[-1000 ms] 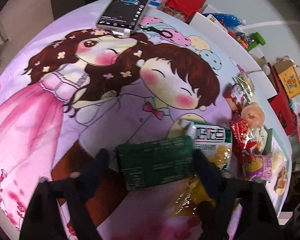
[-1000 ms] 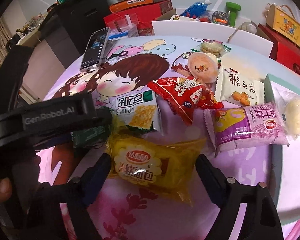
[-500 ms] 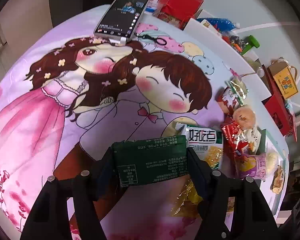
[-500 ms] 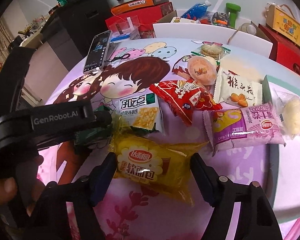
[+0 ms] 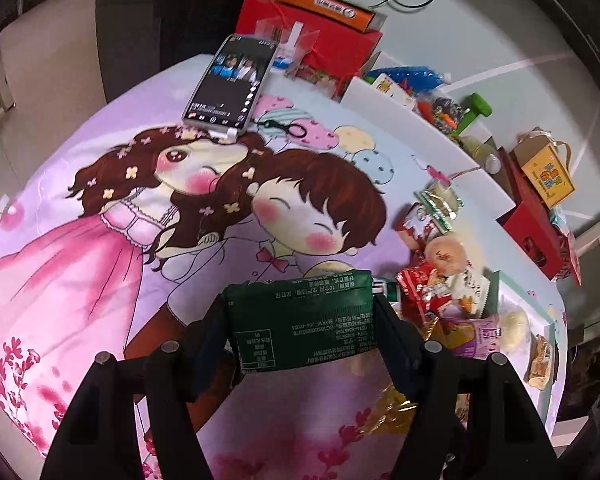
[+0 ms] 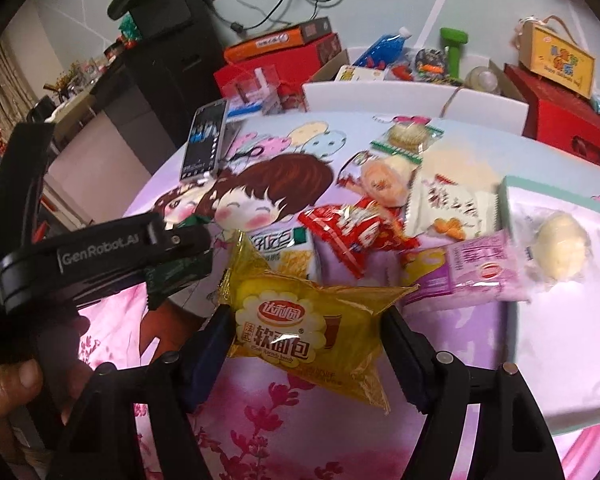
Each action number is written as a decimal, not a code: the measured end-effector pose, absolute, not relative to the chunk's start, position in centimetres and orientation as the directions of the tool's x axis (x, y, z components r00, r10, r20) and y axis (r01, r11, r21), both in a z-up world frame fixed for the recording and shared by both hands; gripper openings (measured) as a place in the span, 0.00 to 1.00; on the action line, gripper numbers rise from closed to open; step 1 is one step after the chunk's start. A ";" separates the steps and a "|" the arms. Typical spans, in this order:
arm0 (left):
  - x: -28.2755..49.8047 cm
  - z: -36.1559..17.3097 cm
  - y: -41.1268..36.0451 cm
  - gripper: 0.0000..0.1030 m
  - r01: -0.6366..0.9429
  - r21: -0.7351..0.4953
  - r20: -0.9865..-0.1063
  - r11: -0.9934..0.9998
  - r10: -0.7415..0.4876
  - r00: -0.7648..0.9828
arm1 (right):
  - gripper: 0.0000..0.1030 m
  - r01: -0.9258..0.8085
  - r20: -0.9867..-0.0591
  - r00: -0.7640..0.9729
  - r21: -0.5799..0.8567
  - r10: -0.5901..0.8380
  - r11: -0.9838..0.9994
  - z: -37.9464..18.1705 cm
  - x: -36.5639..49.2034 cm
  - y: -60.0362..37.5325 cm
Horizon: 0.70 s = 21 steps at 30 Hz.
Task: Organize snacks
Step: 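Grasp the green biscuit pack with the left tool while the right tool grasps the yellow bread pack, then carry both packs over the tray and release them inside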
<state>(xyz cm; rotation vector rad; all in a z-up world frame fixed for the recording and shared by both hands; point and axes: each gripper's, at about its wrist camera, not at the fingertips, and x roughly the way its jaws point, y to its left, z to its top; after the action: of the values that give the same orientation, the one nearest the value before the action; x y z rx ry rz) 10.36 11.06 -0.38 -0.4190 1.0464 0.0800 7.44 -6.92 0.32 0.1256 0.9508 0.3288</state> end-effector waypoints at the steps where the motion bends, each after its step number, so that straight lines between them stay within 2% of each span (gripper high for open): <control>1: 10.3 -0.2 10.9 0.69 -0.255 -0.298 -0.850 0.920 -0.134 0.510 | 0.74 -0.211 -0.775 0.543 0.246 0.322 0.946 0.6 7.4 -7.3; 10: 10.0 1.7 7.8 0.69 -0.181 -0.281 -0.827 0.943 -0.142 0.544 | 0.74 -0.095 -0.762 0.595 0.247 0.254 0.964 2.4 7.4 -12.3; 21: 10.2 3.3 0.0 0.69 0.002 -0.226 -0.815 0.974 -0.190 0.548 | 0.74 0.198 -0.747 0.661 0.264 0.070 0.944 4.3 6.3 -24.5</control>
<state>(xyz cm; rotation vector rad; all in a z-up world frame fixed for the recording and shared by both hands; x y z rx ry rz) 10.15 0.05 3.28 -0.2079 0.9866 -0.1143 6.34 -24.53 4.27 0.3385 0.8503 -0.0737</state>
